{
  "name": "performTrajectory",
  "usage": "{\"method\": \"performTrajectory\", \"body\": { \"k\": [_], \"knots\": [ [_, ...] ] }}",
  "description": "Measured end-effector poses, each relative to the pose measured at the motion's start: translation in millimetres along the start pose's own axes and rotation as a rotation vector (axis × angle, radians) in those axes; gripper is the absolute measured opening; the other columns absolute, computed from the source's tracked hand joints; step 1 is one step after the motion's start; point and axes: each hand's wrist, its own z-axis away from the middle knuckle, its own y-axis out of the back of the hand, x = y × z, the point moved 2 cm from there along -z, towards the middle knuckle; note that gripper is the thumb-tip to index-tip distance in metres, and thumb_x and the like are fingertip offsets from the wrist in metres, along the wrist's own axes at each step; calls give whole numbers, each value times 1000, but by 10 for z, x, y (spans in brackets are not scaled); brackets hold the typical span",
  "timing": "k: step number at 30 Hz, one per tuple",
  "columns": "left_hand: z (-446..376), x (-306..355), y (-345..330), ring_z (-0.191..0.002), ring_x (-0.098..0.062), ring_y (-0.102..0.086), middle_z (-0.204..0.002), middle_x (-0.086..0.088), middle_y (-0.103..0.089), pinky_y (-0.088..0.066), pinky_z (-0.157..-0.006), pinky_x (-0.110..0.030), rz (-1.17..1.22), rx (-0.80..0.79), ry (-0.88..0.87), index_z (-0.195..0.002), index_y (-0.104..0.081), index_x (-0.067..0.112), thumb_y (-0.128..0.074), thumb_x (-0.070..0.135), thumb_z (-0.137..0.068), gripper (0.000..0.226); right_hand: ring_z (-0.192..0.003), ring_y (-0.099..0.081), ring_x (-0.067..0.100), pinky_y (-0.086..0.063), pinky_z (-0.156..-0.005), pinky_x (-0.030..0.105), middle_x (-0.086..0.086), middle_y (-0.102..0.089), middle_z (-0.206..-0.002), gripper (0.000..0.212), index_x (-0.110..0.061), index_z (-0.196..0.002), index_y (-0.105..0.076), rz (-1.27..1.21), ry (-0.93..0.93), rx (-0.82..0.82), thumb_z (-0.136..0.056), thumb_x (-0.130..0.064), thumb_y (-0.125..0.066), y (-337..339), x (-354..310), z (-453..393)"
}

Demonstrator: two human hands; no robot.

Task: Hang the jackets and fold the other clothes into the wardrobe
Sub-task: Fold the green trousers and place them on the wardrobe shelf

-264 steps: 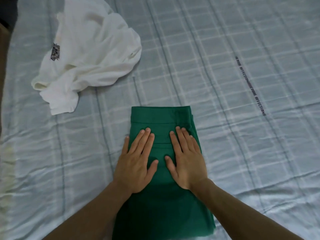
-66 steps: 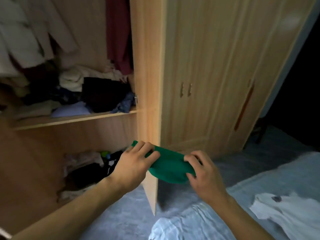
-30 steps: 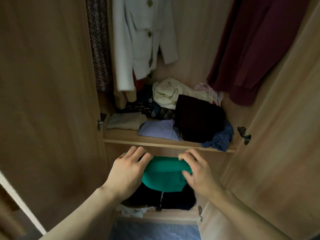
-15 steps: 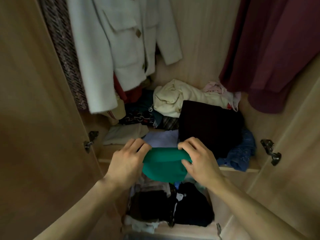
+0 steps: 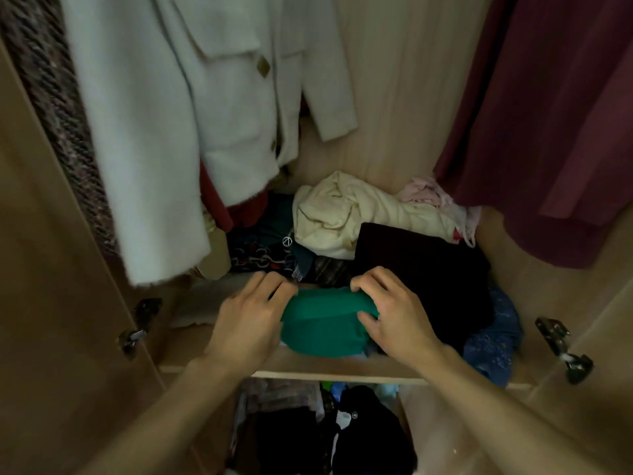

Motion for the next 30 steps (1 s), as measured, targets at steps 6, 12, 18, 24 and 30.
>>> {"method": "performTrajectory", "body": {
  "k": [6, 12, 18, 24, 30],
  "knots": [
    [-279, -412, -161, -83, -27, -57, -95, -5, -62, -47, -50, -34, -29, 60, -74, -97, -65, 10, -75, -3, -52, 48, -96, -55, 21, -54, -68, 40, -1, -50, -105, 44, -17, -103, -55, 42, -20, 20, -67, -3, -78, -207, 76, -418],
    [-535, -596, -469, -81, -29, -56, -92, -8, -60, -47, -51, -37, -39, 98, -88, -96, -63, 8, -75, -6, -53, 47, -96, -54, 21, -54, -69, 41, -1, -49, -105, 46, -18, -103, -53, 59, -115, 46, -68, -4, -79, -373, 251, -583],
    [-956, -808, -595, -79, -32, -55, -91, -12, -60, -42, -51, -38, -104, 149, -40, -91, -62, 5, -70, -13, -55, 41, -92, -53, 23, -53, -67, 41, 3, -52, -102, 50, -13, -101, -57, 82, -87, 160, -61, 2, -83, -514, 429, -984],
    [-632, -904, -1222, -92, -31, -54, -105, -13, -64, -39, -67, -40, -114, 193, -204, -97, -59, 9, -57, 8, -81, 16, -102, -52, 29, -48, -78, 38, 13, -60, -110, 42, -8, -101, -61, 187, -24, 126, -60, 0, -67, -985, 596, -679],
    [490, -862, -1912, -108, -24, -66, -125, -4, -68, -49, -91, -36, -98, -299, -316, -100, -56, 18, -44, 18, -77, 26, -94, -68, 22, -57, -69, 27, 5, -68, -110, 54, -18, -97, -66, 221, -57, -318, -49, -17, -91, -1837, 502, 285]
  ]
}}
